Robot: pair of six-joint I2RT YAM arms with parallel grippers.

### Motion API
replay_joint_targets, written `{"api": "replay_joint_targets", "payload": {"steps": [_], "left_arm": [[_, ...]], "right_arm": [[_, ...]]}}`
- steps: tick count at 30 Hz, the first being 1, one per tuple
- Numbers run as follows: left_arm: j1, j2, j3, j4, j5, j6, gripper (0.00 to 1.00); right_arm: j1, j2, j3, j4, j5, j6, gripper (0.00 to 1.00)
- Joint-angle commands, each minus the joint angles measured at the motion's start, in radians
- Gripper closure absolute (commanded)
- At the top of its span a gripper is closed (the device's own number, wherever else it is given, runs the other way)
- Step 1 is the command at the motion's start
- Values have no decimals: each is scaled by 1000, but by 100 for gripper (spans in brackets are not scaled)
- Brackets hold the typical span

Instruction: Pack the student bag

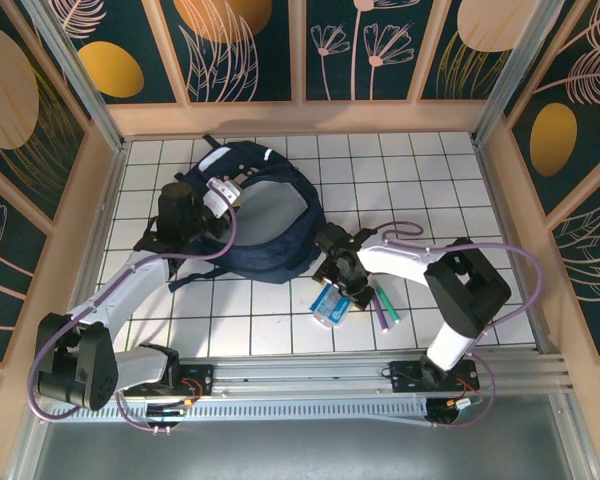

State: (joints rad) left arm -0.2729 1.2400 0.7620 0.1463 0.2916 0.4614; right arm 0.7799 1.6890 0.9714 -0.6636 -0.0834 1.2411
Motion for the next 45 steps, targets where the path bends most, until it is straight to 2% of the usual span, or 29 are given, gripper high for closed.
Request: {"api": "replay_joint_targets", "payload": {"steps": [1,6,14,26,31,34,38,42,45], "left_arm": [[5,-48,-17,63,46,-23,100],[6,-83,-31,56,58,-35,100],[5,-121,-49,51,72,-40,100],[6,-97,-48,59,97,-70,100],[5,-86,-49,43,156,-48,100],[5,-88,-53,54,197,-61,100],[5,-101,-41,94,250,-131,100],[5,-121,-24,169,292,-201,100],[5,-127,-1,221,324,-244,100]], "right_arm": [[-5,80,13,38,-36,2,3],[2,114,83,17,-10,-40,14],[26,52,145,-57,116,-66,29],[118,-73,187,-143,178,-24,34],[132,-133,290,-235,225,-35,35],[106,-157,353,-173,179,-45,38],[44,-121,393,54,59,-10,44],[-3,-2,476,216,-39,40,44],[-21,115,584,253,-50,45,44]]}}
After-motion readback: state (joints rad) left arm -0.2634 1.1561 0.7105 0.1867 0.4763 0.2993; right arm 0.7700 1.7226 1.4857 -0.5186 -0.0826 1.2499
